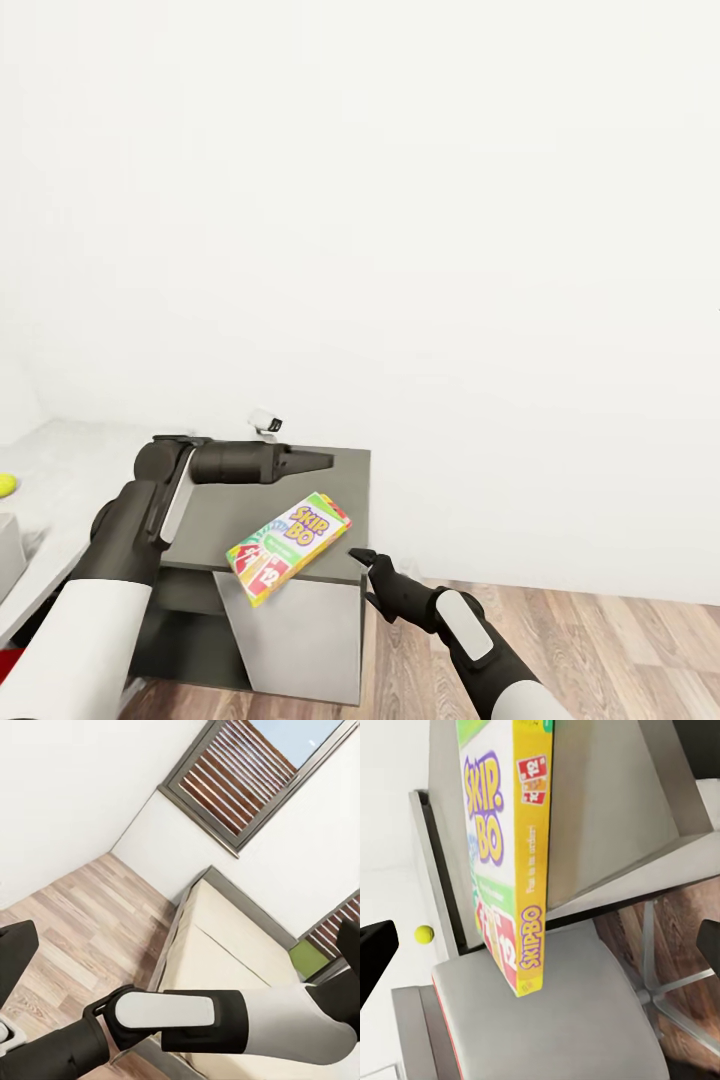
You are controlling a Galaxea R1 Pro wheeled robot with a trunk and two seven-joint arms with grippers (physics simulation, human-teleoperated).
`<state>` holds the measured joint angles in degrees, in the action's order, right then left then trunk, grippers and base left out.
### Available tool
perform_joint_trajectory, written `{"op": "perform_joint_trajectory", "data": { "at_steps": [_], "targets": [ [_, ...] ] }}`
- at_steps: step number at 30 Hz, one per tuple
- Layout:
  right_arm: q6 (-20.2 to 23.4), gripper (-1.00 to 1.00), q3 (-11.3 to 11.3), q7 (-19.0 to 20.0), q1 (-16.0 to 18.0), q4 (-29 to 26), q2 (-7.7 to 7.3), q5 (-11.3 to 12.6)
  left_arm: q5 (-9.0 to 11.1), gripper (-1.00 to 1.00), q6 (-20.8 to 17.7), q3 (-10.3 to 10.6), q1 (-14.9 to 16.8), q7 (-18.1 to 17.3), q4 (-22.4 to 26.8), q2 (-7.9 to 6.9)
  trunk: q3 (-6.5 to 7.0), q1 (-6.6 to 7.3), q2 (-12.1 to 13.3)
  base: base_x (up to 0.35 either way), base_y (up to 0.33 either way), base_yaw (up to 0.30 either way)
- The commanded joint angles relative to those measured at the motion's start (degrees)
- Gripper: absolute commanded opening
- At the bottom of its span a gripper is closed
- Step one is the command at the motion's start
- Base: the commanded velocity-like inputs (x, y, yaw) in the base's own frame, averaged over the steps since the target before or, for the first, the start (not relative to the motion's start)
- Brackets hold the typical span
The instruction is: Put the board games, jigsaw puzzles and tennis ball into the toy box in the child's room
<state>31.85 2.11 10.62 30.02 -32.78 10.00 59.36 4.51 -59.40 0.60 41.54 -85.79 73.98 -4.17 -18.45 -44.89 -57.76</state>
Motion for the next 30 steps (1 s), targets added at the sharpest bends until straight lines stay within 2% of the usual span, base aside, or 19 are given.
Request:
{"op": "perform_joint_trajectory", "data": {
  "at_steps": [1, 14, 22, 30],
  "targets": [
    [0.1, 1.0, 0.0, 0.1, 0.0, 0.0, 0.0, 0.0, 0.2, 1.0, -0.6, 0.1, 0.0, -0.1, 0.0, -0.04, -0.07, -0.01, 0.0, 0.0, 0.048, 0.0],
    [0.1, 1.0, 0.0, 0.1, 0.0, 0.0, 0.0, 0.1, 0.1, 1.0, -0.6, 0.2, 0.0, -0.1, 0.1, -0.05, -0.07, -0.01, 0.0, -0.019, 0.139, 0.0],
    [0.1, 1.0, 0.0, 0.1, 0.0, 0.0, 0.0, 0.1, 0.1, 1.0, -0.6, 0.2, 0.0, -0.2, 0.1, -0.05, -0.07, -0.01, 0.0, -0.004, 0.03, 0.0],
    [0.1, 1.0, 0.0, 0.2, 0.0, 0.0, 0.0, 0.1, 0.1, 1.0, -0.6, 0.1, -0.1, -0.2, 0.1, -0.05, -1.51, -1.76, -3.3, 0.0, 0.001, 0.0]
  ]
}}
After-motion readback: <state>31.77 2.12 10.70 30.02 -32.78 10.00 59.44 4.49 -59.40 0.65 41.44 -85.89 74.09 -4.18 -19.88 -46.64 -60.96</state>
